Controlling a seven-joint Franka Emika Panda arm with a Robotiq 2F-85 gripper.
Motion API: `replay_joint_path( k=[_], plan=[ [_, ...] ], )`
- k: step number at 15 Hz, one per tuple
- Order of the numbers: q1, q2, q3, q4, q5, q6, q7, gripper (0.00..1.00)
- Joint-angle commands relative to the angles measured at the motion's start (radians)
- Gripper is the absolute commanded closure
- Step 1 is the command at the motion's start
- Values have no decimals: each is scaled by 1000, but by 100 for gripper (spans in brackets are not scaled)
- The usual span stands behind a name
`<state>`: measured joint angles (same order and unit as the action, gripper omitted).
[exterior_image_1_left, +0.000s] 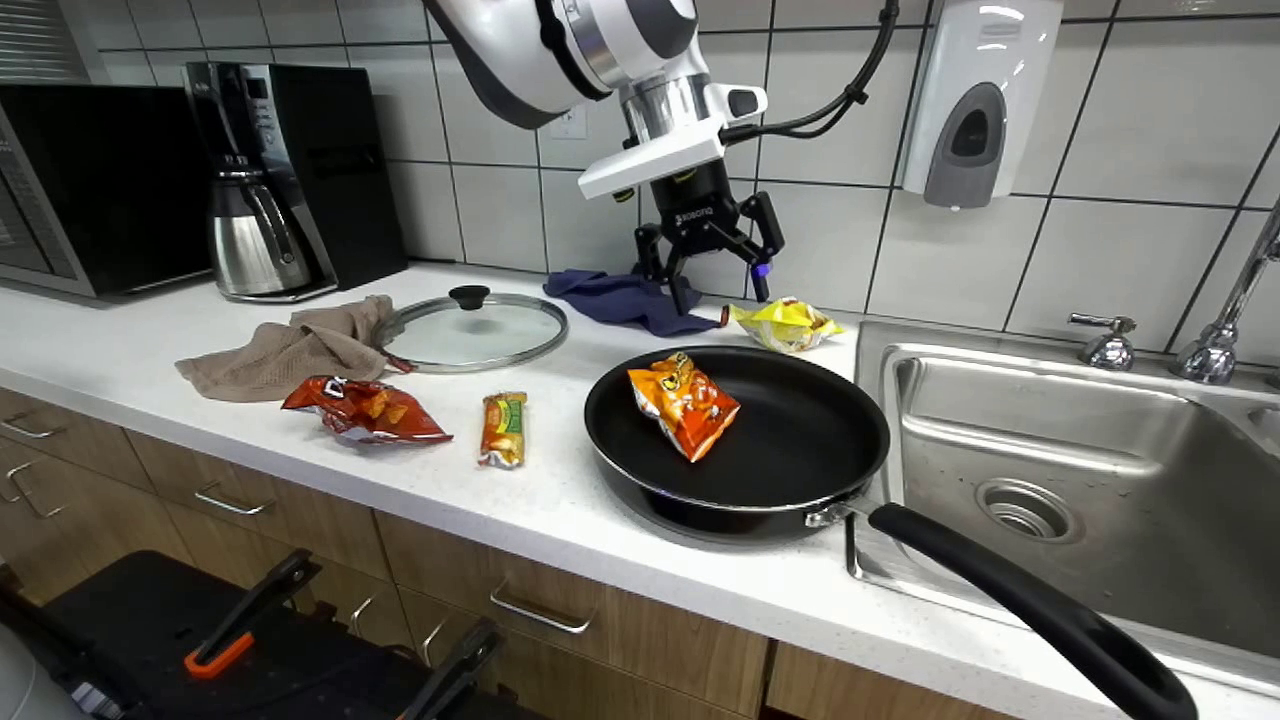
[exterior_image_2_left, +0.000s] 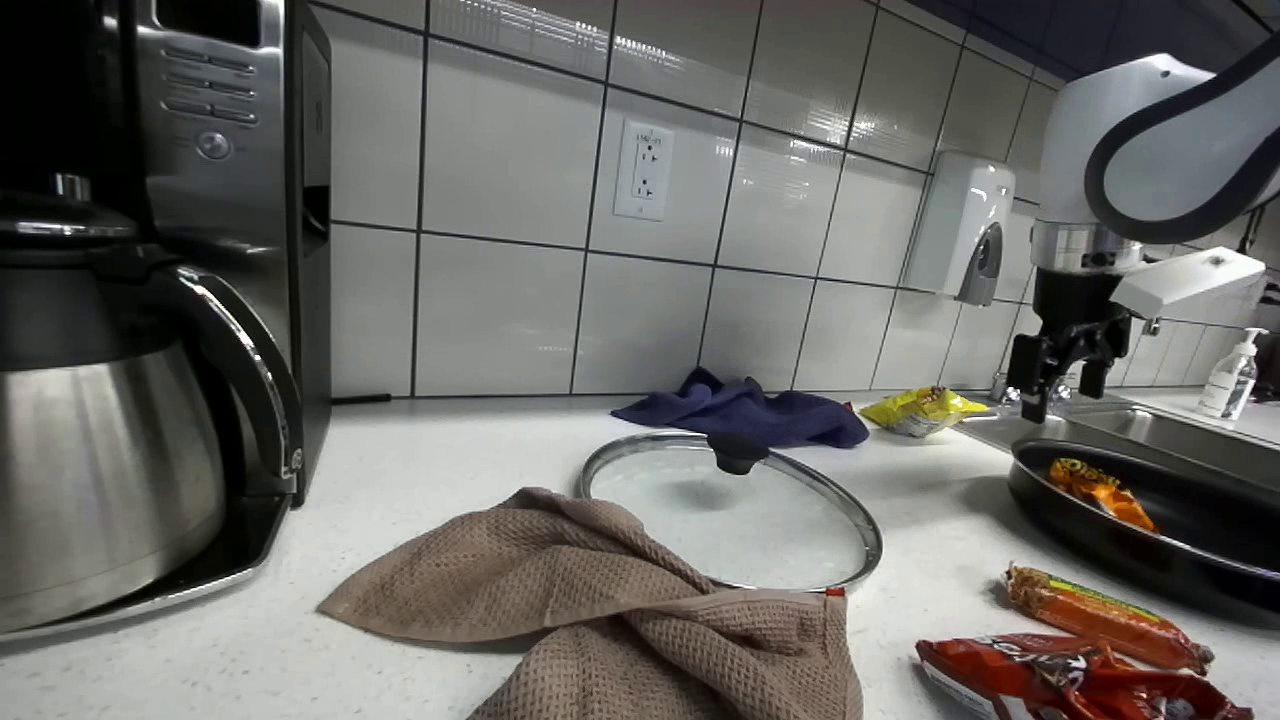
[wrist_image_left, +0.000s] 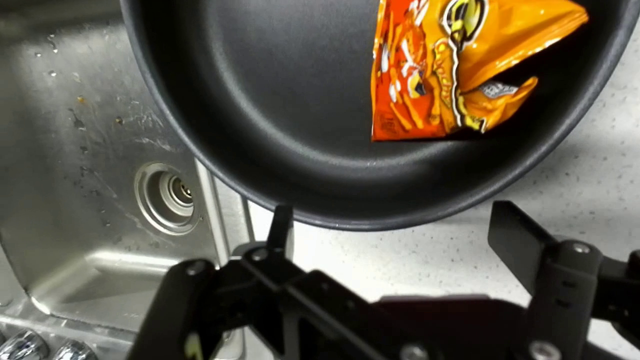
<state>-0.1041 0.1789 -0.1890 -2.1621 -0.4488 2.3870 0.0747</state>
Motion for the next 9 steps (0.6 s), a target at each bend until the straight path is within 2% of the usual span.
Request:
replay_joint_path(
  k=[1,4,9],
  plan=[
    [-20,26,-11,24,31,77,48,0],
    [-23,56,-25,35,67,136,79,0],
    [-14,44,-30,10,63,123,51,0]
  ],
)
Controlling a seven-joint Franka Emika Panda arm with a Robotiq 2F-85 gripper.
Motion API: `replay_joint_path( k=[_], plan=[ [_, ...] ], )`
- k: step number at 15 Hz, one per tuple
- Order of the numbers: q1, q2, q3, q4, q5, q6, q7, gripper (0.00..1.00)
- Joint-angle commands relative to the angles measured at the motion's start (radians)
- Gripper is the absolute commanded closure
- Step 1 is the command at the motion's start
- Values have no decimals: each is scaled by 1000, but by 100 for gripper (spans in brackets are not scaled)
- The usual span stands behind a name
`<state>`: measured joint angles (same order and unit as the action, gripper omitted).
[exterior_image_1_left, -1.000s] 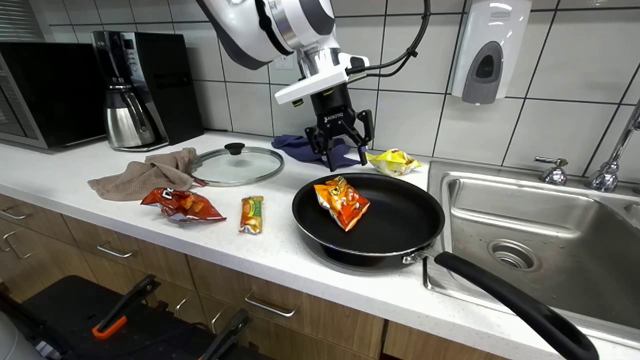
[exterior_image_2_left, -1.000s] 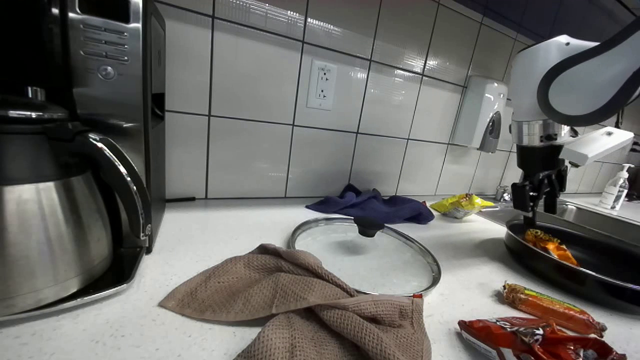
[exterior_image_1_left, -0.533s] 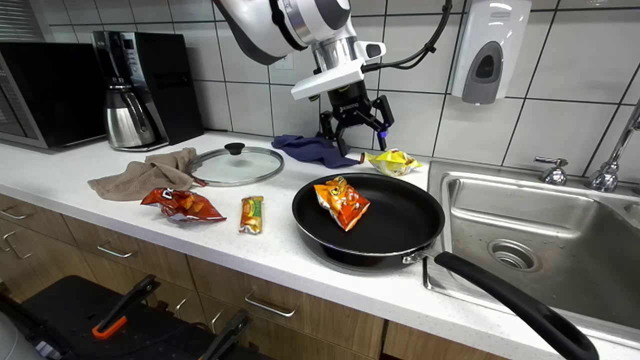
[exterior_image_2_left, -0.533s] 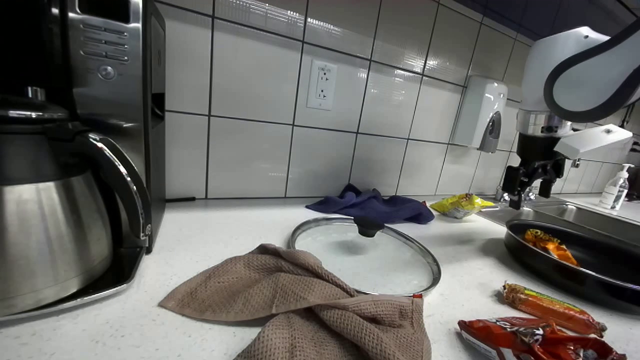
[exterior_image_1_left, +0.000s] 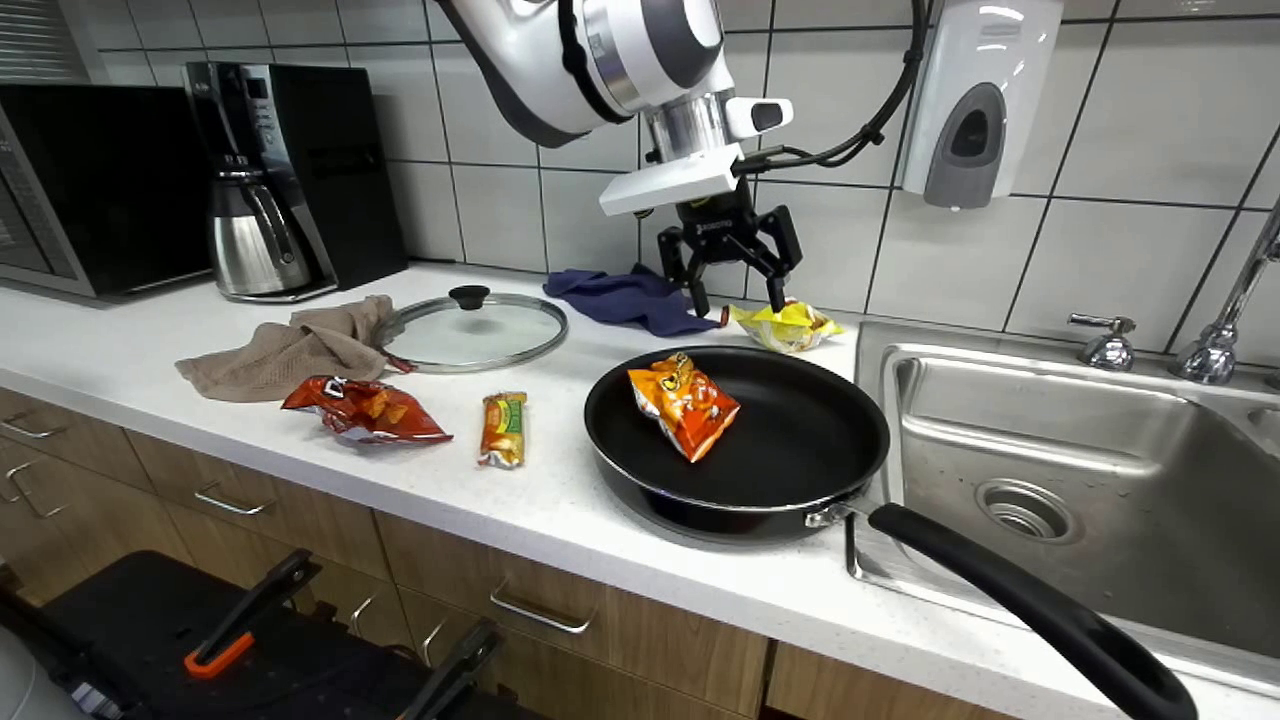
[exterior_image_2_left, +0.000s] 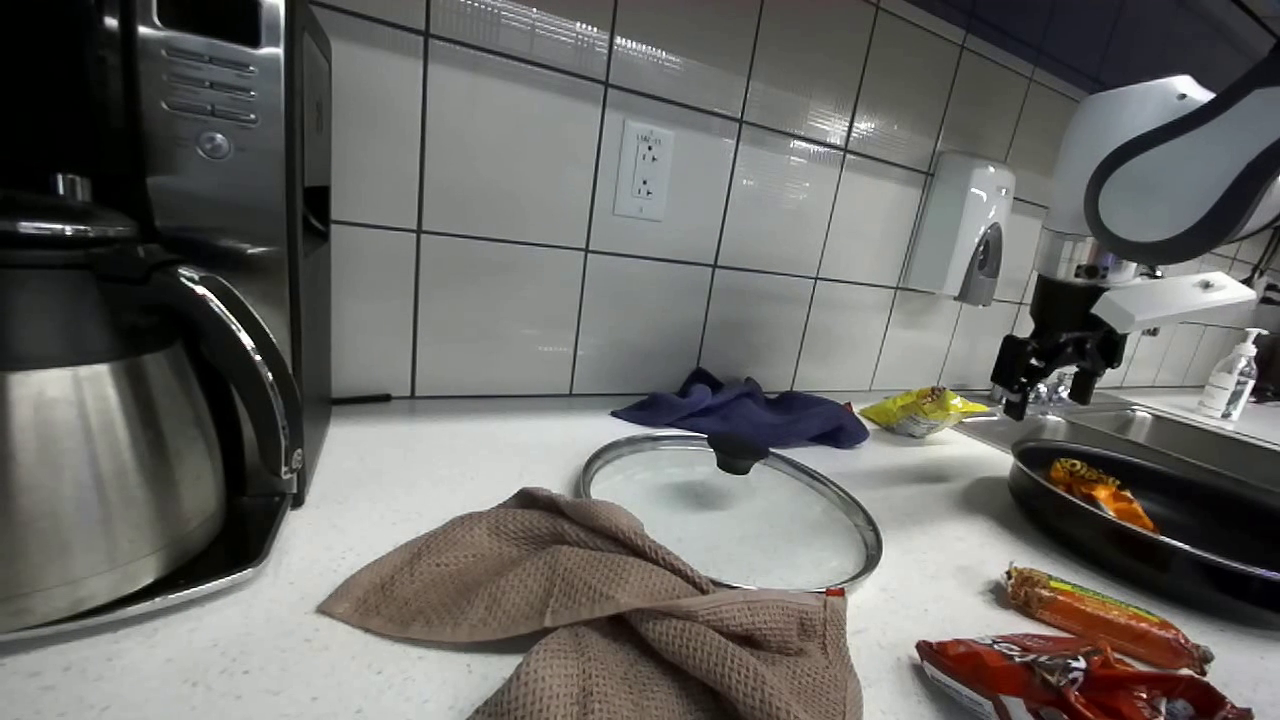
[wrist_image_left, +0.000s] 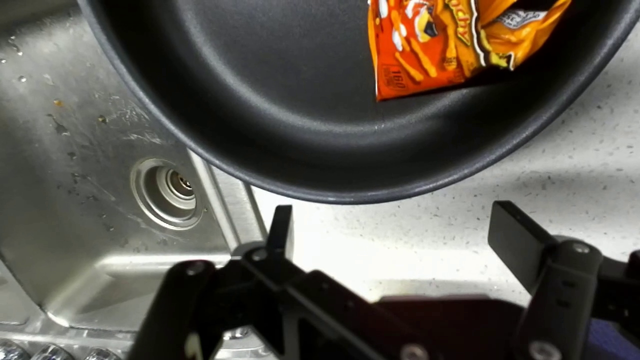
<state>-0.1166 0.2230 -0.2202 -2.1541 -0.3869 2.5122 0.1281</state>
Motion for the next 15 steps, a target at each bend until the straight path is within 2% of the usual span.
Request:
replay_joint_path(
  k=[1,7,15],
  plan=[
    [-1,0,1,2,1,-2,-2,0],
    [-1,0,1,2,1,-2,-2,0],
    [-3,164,1,176,-10,66,-76,0]
  ],
)
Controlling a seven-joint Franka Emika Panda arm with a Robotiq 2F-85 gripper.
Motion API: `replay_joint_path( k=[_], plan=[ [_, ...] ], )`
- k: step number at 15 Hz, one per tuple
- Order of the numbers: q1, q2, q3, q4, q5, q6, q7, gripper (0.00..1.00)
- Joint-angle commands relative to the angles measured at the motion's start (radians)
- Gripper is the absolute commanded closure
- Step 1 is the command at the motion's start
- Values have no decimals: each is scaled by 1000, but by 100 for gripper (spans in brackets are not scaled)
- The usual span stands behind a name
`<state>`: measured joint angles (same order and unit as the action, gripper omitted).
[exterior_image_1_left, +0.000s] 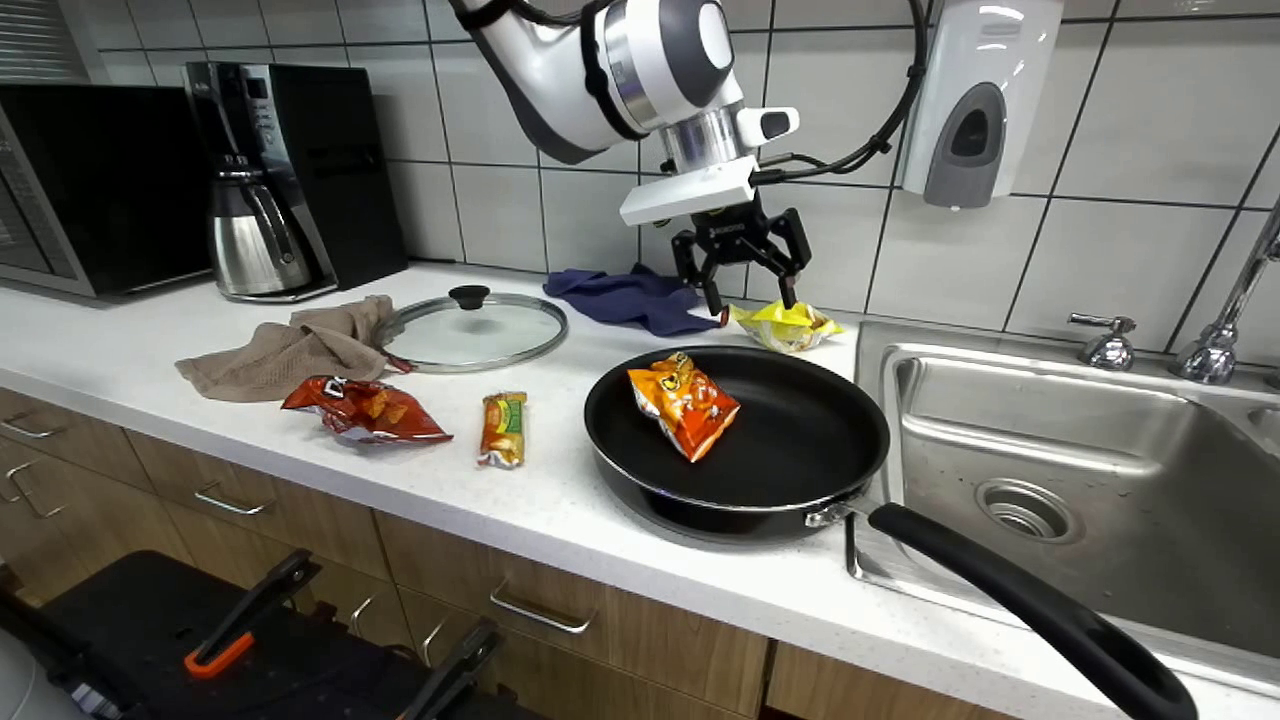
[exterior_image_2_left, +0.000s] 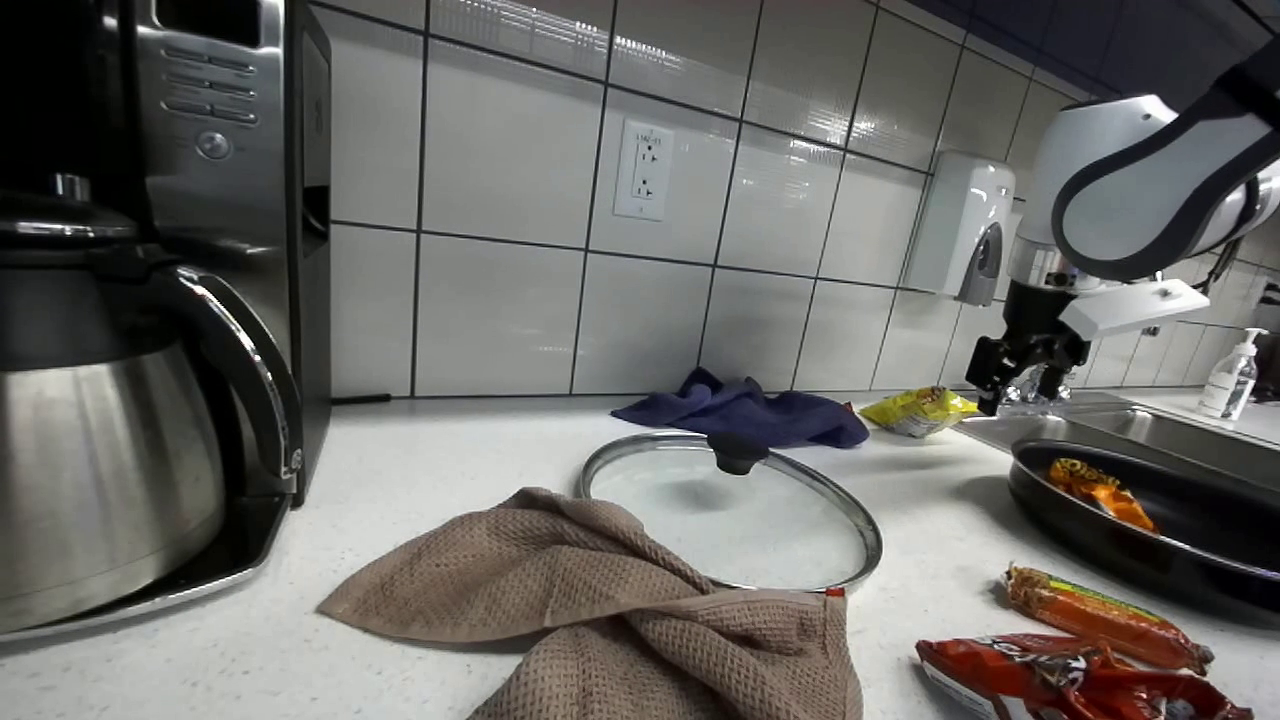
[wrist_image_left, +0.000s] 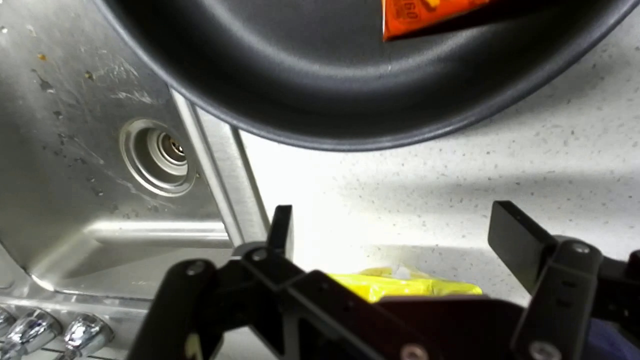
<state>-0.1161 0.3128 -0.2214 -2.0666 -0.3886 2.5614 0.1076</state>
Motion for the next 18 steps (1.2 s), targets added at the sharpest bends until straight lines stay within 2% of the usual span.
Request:
replay_joint_path(
  k=[1,9,18],
  plan=[
    [-4,93,5,108,-8,22,-81,0],
    [11,203,1,230,-54,39,-194,0],
    [14,244,-8,250,-74,57,-257,0]
  ],
)
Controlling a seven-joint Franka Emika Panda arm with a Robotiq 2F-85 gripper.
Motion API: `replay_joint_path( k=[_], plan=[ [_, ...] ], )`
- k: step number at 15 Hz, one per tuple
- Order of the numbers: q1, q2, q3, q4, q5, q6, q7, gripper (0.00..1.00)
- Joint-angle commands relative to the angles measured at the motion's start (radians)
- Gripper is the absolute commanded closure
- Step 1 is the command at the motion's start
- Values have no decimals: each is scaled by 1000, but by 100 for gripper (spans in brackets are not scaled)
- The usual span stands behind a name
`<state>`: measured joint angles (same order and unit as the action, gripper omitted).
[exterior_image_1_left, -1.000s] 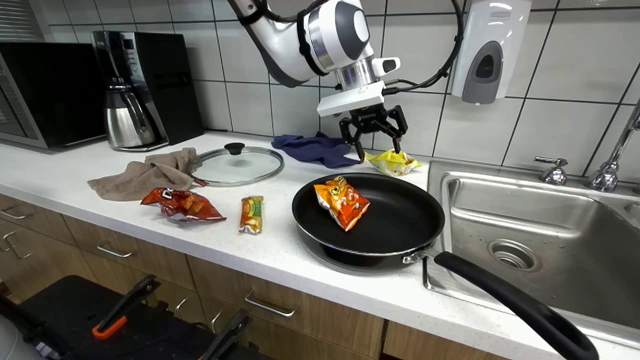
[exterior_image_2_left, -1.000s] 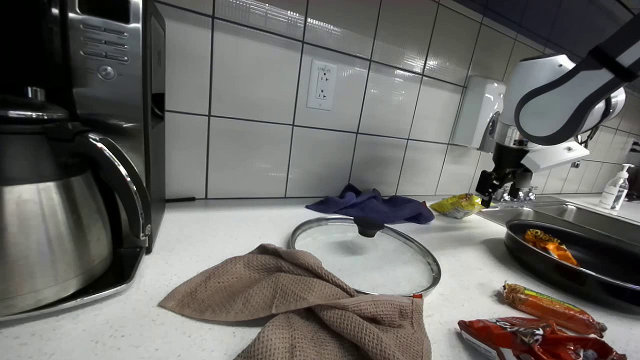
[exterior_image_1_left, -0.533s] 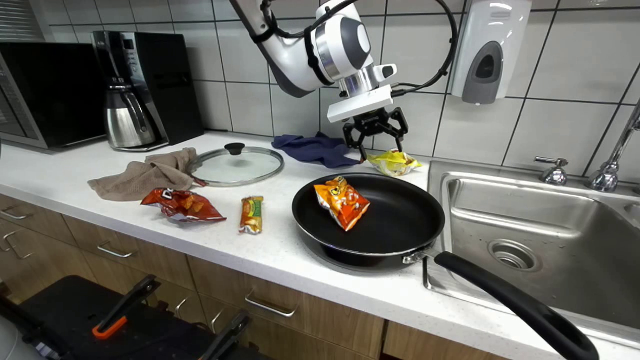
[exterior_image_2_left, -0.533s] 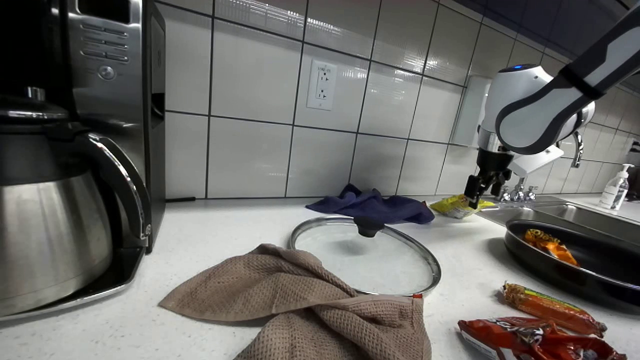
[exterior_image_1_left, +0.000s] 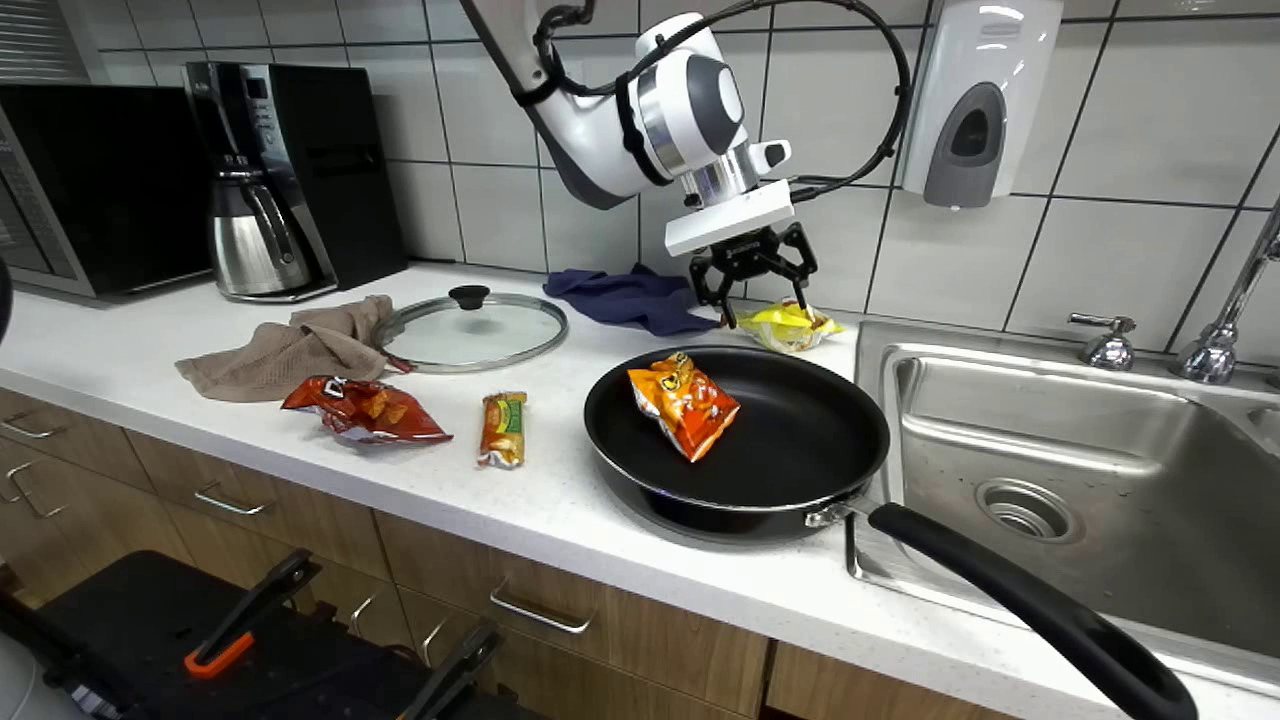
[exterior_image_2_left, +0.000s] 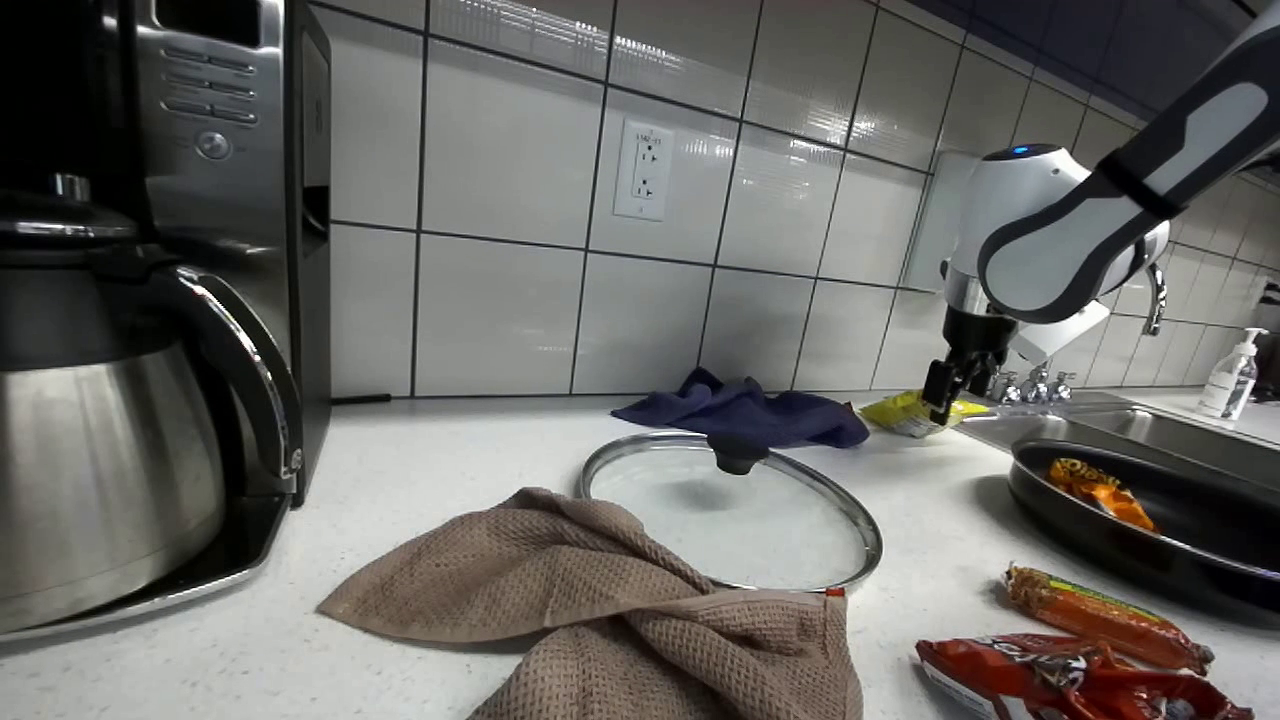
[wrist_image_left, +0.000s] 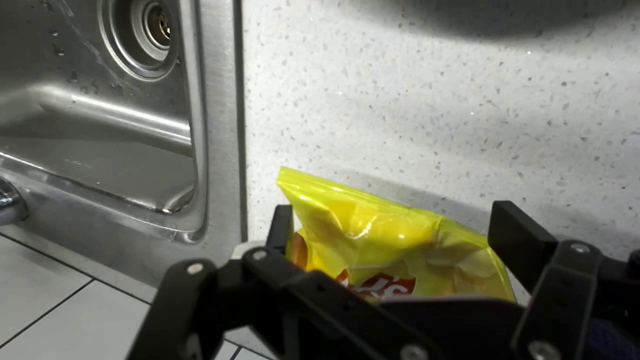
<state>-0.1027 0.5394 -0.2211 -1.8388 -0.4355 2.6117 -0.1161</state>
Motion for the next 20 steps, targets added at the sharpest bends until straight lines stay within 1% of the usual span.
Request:
replay_joint_path(
  k=[1,7,13,15,20],
  plan=[
    [0,20,-10,23,-32,6,-37,0],
    [-1,28,-29,34,-66,17,-40,0],
    [12,-12,-28,19,-78,68,-57,0],
    [22,-22,-27,0,-96,94,-75,0],
    [36,-12,-9,-4,-116,108,-144,0]
  ],
)
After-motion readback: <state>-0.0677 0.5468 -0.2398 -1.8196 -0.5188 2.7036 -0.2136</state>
